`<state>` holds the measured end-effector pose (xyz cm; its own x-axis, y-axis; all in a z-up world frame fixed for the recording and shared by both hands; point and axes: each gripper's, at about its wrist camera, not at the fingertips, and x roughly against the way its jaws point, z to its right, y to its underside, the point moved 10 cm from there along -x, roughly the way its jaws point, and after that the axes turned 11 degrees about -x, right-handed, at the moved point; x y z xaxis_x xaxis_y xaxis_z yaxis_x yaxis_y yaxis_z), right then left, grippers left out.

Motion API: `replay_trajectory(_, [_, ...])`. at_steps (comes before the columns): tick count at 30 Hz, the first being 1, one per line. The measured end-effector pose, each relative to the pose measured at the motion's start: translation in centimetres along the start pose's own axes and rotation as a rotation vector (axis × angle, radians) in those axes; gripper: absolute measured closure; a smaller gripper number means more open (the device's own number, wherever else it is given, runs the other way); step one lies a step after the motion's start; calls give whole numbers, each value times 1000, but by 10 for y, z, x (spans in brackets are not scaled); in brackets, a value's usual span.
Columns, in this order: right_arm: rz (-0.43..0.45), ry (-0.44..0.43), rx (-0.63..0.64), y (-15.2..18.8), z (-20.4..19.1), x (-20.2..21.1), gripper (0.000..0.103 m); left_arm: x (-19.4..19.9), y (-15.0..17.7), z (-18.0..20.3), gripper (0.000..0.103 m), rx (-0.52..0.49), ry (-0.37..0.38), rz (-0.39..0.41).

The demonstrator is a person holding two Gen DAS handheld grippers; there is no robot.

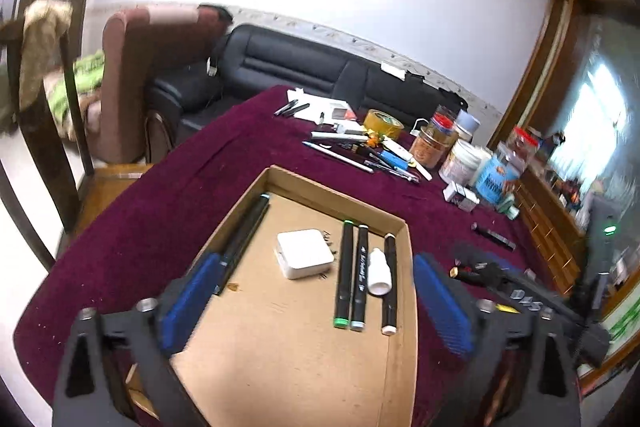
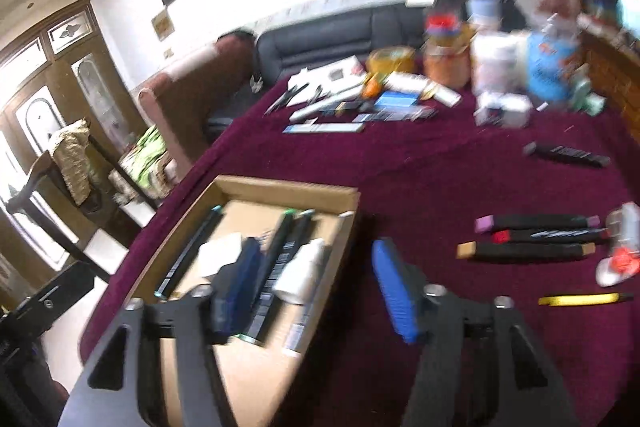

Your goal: Organize rigid objects

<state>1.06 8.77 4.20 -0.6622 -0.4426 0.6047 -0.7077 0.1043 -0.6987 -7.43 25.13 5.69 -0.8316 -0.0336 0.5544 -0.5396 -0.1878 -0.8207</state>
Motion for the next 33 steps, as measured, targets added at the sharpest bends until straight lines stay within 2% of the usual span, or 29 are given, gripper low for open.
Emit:
replay_trajectory(4, [89,78,20,-3,46,33,35,-1,6,33,3,-88,20,-27])
replay_trajectory(9, [123,149,-64,-13,117,62,35,1,10,68,3,-69,126,-74])
replay_trajectory(13, [154,194,-175,-29,178,83,35,2,29,109,3,-71,241,-132])
replay_trajectory(18, [185,336,-240,-49,257,107,35,-10,64,174,3,-209,343,-224])
replay_trajectory(20, [178,369,-264,-53,278,109,35,-13,70,184,3,-230,360,-240])
replay_trajectory(24, [165,351,-346,-58,303,108,35,-16,74,186,3,-228,367,-250])
replay_trajectory(29, [104,283,-435,-67,319,73,35,-21,76,177,3,-183,377,-270])
replay_trajectory(33, [-6,261,-468,-67,318,29,35,-22,75,170,3,-171,370,-262])
